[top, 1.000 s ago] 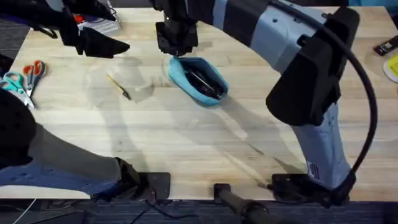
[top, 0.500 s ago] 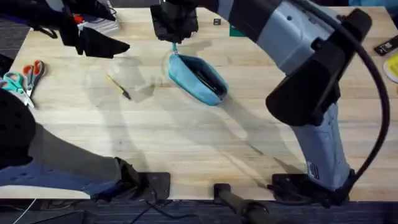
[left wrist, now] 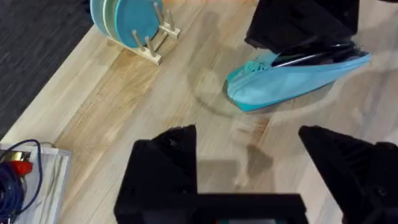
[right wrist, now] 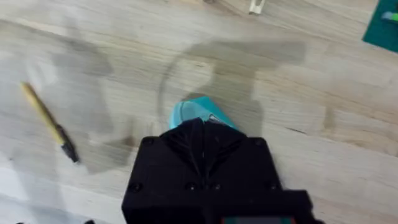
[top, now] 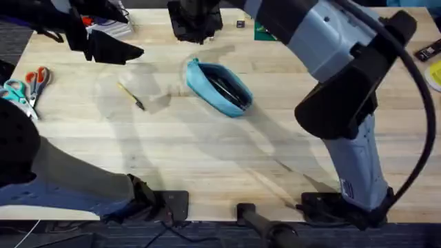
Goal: Unzip the bag, pick up the pens from the table one at a time and place them inside, then zip the bag closed.
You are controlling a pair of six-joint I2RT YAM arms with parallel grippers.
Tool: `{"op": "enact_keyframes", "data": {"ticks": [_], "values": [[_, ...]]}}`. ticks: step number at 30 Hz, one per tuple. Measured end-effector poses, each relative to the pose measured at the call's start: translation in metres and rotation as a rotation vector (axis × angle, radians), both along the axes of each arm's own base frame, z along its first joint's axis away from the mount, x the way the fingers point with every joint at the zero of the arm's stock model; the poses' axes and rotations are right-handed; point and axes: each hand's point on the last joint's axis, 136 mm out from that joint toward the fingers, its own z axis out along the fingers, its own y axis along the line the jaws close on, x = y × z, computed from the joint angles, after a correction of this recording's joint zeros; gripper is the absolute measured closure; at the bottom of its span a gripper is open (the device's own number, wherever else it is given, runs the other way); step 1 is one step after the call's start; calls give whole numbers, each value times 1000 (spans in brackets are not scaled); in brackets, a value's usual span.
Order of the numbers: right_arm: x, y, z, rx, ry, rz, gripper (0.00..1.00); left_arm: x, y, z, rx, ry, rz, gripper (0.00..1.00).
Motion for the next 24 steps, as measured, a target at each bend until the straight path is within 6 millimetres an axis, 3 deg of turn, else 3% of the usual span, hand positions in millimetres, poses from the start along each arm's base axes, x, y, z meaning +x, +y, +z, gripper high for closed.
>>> {"op": "enact_keyframes", "data": {"ticks": [9,19,24], "values": [[-1,-8,2,-32,-8,-6,971,0,0,0,0,0,0,8],[-13,-20,48,-8,-33,-6,971,0,0,0,0,0,0,7],[-23,-29,60,-34,-25,20,971,0,0,0,0,0,0,8]]}}
